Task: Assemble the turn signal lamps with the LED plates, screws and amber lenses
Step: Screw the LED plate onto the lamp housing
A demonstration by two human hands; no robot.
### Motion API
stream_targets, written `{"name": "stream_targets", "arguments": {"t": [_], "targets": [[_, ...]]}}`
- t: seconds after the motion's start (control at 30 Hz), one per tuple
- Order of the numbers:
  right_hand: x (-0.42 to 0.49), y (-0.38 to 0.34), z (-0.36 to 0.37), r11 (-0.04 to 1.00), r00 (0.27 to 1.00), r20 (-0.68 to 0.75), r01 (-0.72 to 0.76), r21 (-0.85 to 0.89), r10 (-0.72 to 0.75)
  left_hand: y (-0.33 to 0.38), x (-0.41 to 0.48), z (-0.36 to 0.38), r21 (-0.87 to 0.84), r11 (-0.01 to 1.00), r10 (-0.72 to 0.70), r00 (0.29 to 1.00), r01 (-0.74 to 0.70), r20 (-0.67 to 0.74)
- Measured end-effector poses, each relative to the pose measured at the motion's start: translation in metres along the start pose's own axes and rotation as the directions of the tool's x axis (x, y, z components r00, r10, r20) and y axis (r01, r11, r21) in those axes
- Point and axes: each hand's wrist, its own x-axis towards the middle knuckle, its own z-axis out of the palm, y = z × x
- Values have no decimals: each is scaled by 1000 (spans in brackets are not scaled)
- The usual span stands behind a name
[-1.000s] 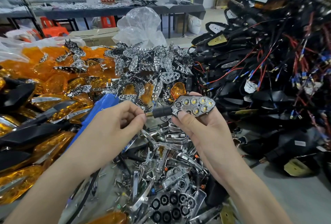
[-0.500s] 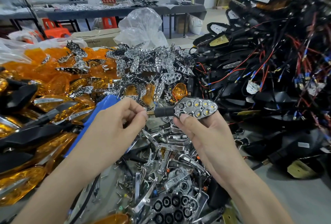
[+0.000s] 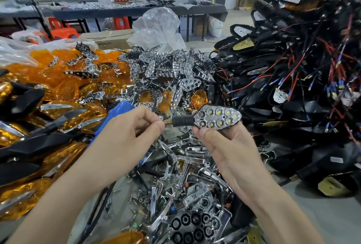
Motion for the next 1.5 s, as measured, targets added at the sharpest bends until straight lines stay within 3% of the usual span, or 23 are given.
{"name": "stream_targets", "arguments": {"t": [0.2, 0.4, 0.63, 0.83, 1.0, 1.1, 1.23, 1.37, 1.5], "targets": [[-1, -3, -1, 996, 996, -61, -56, 67, 60, -1, 2, 3, -19, 999, 36, 999, -35, 26], [0, -3, 1, 980, 983, -154, -73, 186, 103, -6, 1, 6, 8, 999, 35, 987, -37, 154], [-1, 0, 4, 977, 982, -142, -98, 190, 127, -6, -3, 6, 143, 987, 66, 994, -78, 90], [-3, -5, 4, 969, 992, -31, -109, 222, 119, 5, -6, 13, 92, 987, 129, 992, -130, 13], [-6, 2, 7, 980, 979, 112, -181, 79, 172, 9, -7, 18, 256, 932, 255, 966, -258, 48], [-6, 5, 7, 982, 977, 125, -179, 61, 170, 11, -7, 18, 254, 923, 281, 957, -291, 75], [-6, 7, 8, 994, 988, 139, -60, -89, 72, 8, -8, 17, 113, 961, 253, 967, -254, 27], [-7, 7, 8, 975, 988, 155, 52, -218, -18, 4, -7, 22, -30, 990, 137, 986, -135, 94], [-7, 13, 6, 969, 988, 154, 48, -243, -10, 7, -7, 29, 161, 961, 225, 974, -223, 8]]}}
